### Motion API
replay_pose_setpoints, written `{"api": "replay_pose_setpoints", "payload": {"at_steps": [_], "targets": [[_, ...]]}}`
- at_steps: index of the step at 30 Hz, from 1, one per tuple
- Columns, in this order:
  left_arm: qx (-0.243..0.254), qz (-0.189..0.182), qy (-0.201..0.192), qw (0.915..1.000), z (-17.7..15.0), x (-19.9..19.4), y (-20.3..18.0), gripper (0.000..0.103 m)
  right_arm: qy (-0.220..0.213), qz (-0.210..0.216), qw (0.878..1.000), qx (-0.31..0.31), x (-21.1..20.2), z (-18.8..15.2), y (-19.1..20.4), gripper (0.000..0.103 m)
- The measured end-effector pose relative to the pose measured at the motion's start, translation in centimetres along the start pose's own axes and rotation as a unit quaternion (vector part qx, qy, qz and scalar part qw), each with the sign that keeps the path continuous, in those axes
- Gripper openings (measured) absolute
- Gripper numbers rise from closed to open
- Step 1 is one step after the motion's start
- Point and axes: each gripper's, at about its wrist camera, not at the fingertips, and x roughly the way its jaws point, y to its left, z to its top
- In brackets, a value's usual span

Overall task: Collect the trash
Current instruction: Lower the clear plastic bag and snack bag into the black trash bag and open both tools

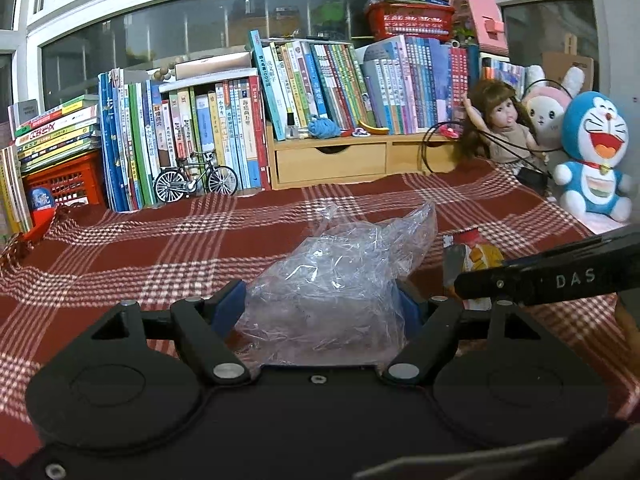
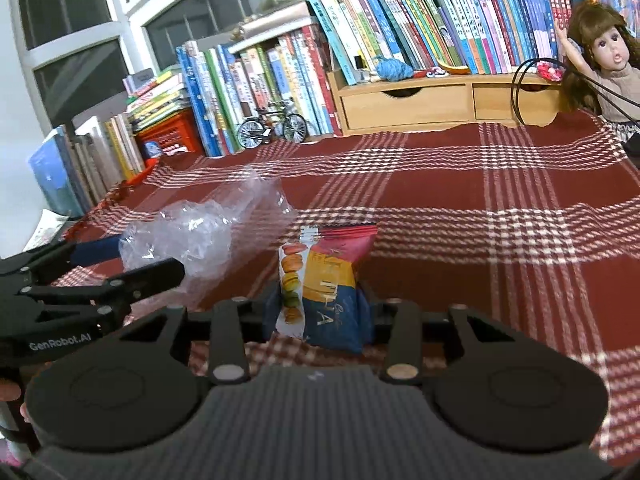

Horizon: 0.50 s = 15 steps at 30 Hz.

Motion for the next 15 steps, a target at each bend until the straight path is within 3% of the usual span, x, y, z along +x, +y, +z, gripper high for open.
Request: {"api": "replay_pose_setpoints", "payload": {"at_steps": [15], "targets": [[-0.008, -0.014, 0.023, 0.9996, -4.3, -6.5, -1.3, 0.075, 0.003, 0.033, 0.999, -0.016, -6.0, -5.1, 2.1, 0.046]]}}
